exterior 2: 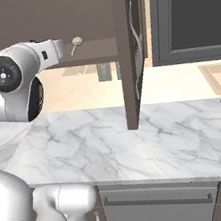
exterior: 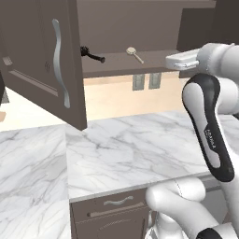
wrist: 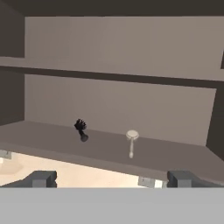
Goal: Pick up the dish brush and dish brush from the sink, and place them back in the cabinet, and close the cabinet doors.
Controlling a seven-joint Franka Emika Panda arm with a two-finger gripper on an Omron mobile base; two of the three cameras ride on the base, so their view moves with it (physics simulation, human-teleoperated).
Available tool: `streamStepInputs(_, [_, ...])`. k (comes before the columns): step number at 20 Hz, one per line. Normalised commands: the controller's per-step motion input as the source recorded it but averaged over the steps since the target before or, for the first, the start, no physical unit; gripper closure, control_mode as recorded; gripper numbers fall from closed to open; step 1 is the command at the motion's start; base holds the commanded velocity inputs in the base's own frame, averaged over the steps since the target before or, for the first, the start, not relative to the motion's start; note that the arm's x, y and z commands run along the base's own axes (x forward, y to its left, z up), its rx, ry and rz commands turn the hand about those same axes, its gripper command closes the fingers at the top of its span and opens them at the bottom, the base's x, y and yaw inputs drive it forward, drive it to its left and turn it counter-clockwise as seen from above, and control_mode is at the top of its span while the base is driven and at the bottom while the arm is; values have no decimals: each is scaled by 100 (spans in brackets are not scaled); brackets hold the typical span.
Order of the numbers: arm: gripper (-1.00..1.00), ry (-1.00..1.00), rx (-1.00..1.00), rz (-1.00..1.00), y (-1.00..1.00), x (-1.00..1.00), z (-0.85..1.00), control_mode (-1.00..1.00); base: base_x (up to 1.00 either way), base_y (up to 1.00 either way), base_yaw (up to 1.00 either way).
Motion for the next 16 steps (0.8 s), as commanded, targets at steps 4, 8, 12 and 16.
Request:
streamStepInputs(4, [-100,0,0,0,-21,-51,0,-100,0,0,0])
streamStepInputs(8, [-100,0,0,0,-23,-49,0,-100,0,0,0])
streamStepInputs(12, [-100,0,0,0,-18,-50,0,-100,0,0,0])
streamStepInputs(16, [-100,0,0,-1,-14,-50,0,-100,0,0,0])
